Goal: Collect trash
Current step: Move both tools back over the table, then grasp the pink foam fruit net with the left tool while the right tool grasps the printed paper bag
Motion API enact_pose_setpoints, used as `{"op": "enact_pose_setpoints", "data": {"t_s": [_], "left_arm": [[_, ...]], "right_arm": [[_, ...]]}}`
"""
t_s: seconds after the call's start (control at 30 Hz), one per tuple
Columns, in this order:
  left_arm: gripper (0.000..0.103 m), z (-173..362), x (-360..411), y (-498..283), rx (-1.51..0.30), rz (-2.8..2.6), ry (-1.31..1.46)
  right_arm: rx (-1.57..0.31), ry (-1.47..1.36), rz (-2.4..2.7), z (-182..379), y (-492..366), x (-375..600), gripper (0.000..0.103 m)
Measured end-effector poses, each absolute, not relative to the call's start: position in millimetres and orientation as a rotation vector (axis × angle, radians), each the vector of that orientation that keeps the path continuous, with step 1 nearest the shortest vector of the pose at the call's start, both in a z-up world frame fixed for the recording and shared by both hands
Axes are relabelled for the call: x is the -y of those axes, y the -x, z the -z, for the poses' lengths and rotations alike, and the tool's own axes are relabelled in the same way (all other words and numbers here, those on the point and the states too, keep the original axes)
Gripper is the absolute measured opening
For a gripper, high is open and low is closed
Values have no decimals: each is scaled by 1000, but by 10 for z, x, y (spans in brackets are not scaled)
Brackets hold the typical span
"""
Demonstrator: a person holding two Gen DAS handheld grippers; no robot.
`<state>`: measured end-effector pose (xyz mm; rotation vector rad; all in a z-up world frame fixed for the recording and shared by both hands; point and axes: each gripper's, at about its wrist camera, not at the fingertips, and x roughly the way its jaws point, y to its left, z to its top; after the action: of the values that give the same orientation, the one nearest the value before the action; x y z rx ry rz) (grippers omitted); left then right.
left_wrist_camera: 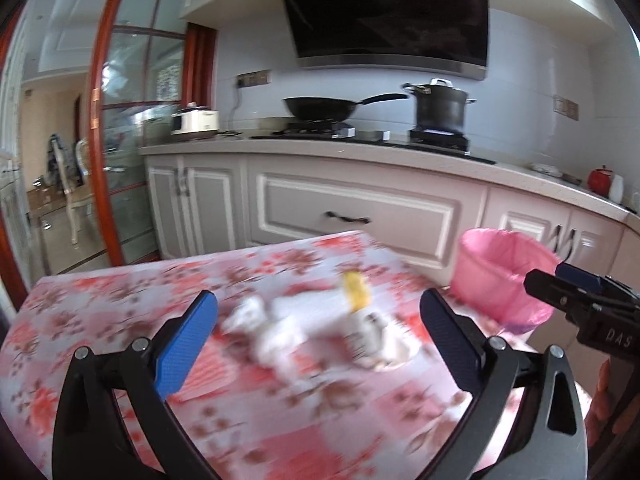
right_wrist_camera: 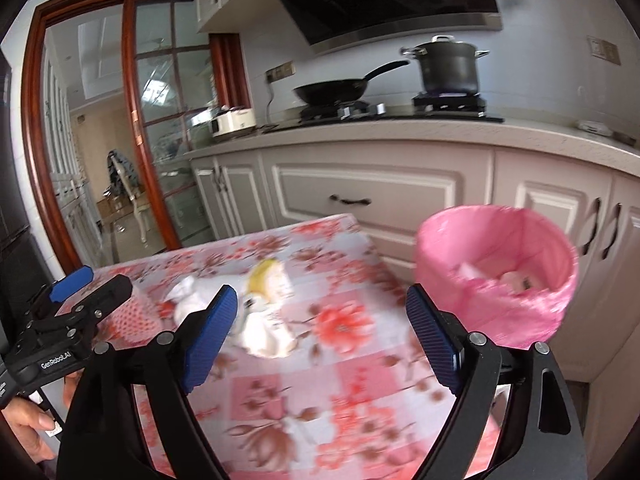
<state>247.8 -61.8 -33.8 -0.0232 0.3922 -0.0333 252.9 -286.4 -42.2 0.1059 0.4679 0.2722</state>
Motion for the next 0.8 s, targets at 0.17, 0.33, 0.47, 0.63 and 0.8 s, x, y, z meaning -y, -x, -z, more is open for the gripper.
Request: {"op": "enact_pose_setpoints", "data": {"t_s": [0.17,0.33,0.47,0.63,0.8], "left_arm": [[98,431,209,-2280,-417,-40,41],[98,495,17,-2142,-419,-58,21],[98,585,-93,-2131,-452,-54,21],[98,691,-236,-2196,-483,-83,32],[98,755,-365,-2279,-510,-104,43]], "right_arm": [[-516,-96,-298,541,-2544,2570,85],[-570,-74,-315,685,-2616,2338,85],[-616,-57,-331,815,-2743,2217,85],[-672,-4,-334,980,-2958,2067,85],[-711,16,-338,1091,-3163,1966,85]]}}
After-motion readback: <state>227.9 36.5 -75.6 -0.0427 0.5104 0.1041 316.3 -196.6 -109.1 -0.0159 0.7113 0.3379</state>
